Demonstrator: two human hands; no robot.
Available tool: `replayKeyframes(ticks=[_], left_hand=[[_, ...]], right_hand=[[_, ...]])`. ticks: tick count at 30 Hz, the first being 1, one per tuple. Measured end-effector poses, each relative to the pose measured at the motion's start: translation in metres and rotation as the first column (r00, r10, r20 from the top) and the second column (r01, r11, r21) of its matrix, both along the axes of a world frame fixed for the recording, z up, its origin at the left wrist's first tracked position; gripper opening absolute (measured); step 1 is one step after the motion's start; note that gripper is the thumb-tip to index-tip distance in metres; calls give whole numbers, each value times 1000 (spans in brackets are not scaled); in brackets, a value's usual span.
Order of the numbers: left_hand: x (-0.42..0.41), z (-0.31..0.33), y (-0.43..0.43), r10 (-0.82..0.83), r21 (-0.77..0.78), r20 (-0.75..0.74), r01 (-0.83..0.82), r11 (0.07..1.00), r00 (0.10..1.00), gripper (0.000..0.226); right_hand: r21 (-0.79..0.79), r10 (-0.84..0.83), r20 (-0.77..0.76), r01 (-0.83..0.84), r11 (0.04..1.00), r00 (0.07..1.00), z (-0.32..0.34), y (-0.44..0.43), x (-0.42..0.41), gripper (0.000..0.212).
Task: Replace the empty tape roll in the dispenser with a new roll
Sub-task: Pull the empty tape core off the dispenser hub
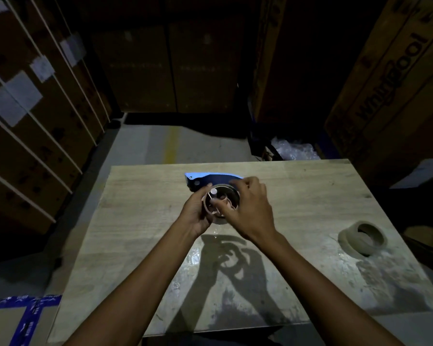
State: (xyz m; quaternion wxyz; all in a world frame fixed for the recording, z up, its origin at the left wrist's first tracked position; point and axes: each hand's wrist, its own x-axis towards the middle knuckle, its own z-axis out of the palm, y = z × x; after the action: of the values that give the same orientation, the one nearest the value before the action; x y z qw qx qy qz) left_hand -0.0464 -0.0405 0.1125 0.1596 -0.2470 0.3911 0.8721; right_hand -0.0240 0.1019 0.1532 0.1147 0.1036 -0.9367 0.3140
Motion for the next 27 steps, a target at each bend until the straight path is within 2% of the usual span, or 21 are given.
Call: replayKeyframes(ticks=[3, 5, 9, 13, 18, 22, 27], left_hand=[[0, -12, 1, 18, 2, 33, -18, 1000, 999, 35], [3, -20, 3, 21, 14, 65, -22, 1000, 998, 30], [10, -33, 2, 18, 83, 86, -25, 996, 996, 33], [11, -39, 1, -1, 87, 31, -2, 996, 1000, 50], [12, -40, 3, 44, 21, -5, -44, 999, 999, 74], [12, -48, 4, 29, 74, -77, -23, 997, 997, 70], [12, -56, 10, 30, 109, -65, -23, 994, 997, 59]], right_hand=[[91, 46, 283, -75, 993, 958, -19, -5, 3, 99], [115, 59, 355, -106, 988, 933, -32, -5, 2, 109], [30, 78, 304, -92, 995, 949, -46, -7, 4, 79], [-58, 146, 276, -135, 989, 950, -51, -8, 9, 85], [-133, 168, 220, -141, 981, 961, -53, -11, 10, 90], [-218, 136, 235, -84, 972, 962, -54, -7, 14, 89], [-314, 81, 263, 6, 950, 962, -65, -4, 22, 80]])
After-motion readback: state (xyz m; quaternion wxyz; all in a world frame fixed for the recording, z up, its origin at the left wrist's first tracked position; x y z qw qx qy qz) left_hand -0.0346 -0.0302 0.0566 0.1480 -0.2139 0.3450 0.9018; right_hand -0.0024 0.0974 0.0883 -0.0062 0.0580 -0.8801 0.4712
